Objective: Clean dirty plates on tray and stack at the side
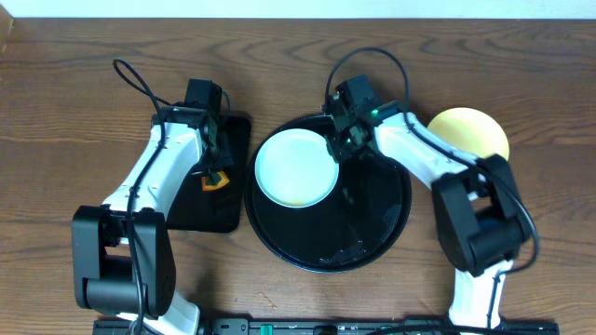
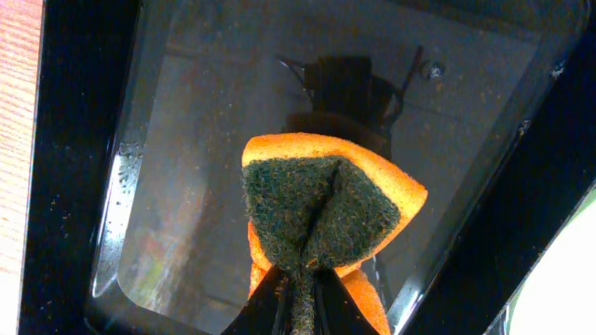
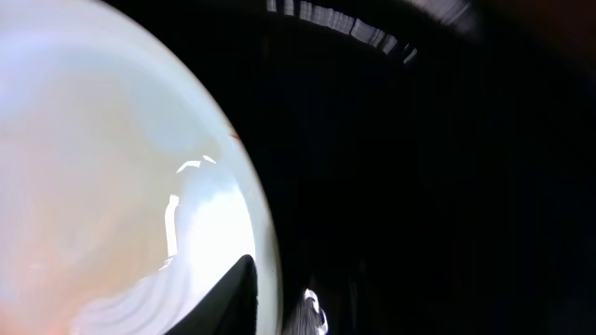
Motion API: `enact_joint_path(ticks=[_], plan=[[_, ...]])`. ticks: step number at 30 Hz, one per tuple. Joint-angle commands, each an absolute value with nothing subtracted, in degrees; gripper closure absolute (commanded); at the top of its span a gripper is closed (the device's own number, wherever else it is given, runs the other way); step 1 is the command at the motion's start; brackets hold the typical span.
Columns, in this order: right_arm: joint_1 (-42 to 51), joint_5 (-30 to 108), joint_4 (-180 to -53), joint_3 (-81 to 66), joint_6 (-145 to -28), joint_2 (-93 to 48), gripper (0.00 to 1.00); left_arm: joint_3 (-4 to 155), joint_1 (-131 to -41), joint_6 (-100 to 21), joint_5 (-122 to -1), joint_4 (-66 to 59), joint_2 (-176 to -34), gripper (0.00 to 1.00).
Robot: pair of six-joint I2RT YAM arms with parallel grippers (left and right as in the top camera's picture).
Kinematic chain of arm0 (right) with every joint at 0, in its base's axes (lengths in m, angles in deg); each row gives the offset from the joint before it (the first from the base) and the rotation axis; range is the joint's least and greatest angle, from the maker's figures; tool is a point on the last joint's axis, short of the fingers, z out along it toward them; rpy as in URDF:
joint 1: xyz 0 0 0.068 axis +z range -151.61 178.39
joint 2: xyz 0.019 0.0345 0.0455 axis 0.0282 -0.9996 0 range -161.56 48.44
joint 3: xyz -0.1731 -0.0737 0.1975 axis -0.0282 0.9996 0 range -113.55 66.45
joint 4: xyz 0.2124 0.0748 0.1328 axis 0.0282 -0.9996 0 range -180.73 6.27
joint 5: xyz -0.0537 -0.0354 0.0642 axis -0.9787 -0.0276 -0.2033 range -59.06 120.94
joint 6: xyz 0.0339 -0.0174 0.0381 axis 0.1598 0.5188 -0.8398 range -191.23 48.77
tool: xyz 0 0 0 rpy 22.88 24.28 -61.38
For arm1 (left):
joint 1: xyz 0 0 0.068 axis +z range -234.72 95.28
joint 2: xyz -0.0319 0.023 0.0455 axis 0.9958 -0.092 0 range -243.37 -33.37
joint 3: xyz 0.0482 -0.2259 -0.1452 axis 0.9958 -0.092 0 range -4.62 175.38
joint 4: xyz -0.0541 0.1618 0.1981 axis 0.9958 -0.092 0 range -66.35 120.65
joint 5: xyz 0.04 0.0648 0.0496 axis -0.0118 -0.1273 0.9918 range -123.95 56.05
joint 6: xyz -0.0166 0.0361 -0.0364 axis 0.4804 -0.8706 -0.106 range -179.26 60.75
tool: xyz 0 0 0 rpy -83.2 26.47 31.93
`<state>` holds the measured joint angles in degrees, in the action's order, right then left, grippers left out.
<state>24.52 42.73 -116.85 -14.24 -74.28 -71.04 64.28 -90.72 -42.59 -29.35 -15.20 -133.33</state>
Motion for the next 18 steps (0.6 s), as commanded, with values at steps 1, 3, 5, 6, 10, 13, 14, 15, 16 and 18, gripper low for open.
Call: enact_joint_path(ticks=[1, 3, 5, 6, 10, 13, 14, 15, 16, 18], plan=[[25.1, 47.8, -116.4, -14.7, -73.2, -72.9, 0.73, 63.8, -90.5, -42.9, -29.3, -15.1, -132.4, 0.91], [25.2, 49.3, -116.3, -14.7, -73.3, -73.6, 0.76, 63.8, -90.5, -42.9, -29.3, -15.1, -132.4, 0.91], [25.3, 51.5, -116.3, -14.7, -73.3, -73.9, 0.83, 63.8, -90.5, -42.9, -29.3, -15.1, -132.4, 0.91], [25.5, 52.1, -116.3, -14.7, -73.3, -73.9, 0.90, 63.8, -90.5, -42.9, -29.3, -15.1, -132.4, 0.91], [25.8, 52.2, -117.0, -14.7, -73.3, -73.9, 0.99, 63.8, -90.5, -42.9, -29.3, -15.1, -132.4, 0.91], [25.8, 52.2, -118.2, -14.7, -73.7, -73.8, 0.99, 63.8, -90.5, -42.9, -29.3, -15.1, -132.4, 0.91], [25.8, 52.2, -118.5, -14.8, -74.4, -73.8, 0.99, 63.8, -90.5, -42.9, -29.3, -15.1, -132.4, 0.91], [25.7, 52.5, -118.7, -14.8, -74.8, -73.8, 0.99, 63.8, -90.5, -42.9, -29.3, -15.1, -132.4, 0.91], [25.5, 53.0, -118.9, -14.8, -75.0, -73.7, 0.99, 63.8, -90.5, -42.9, -29.3, -15.1, -132.4, 0.91], [25.0, 55.9, -119.1, -14.8, -75.0, -73.6, 0.99, 63.8, -90.5, -42.9, -29.3, -15.1, -132.4, 0.91]])
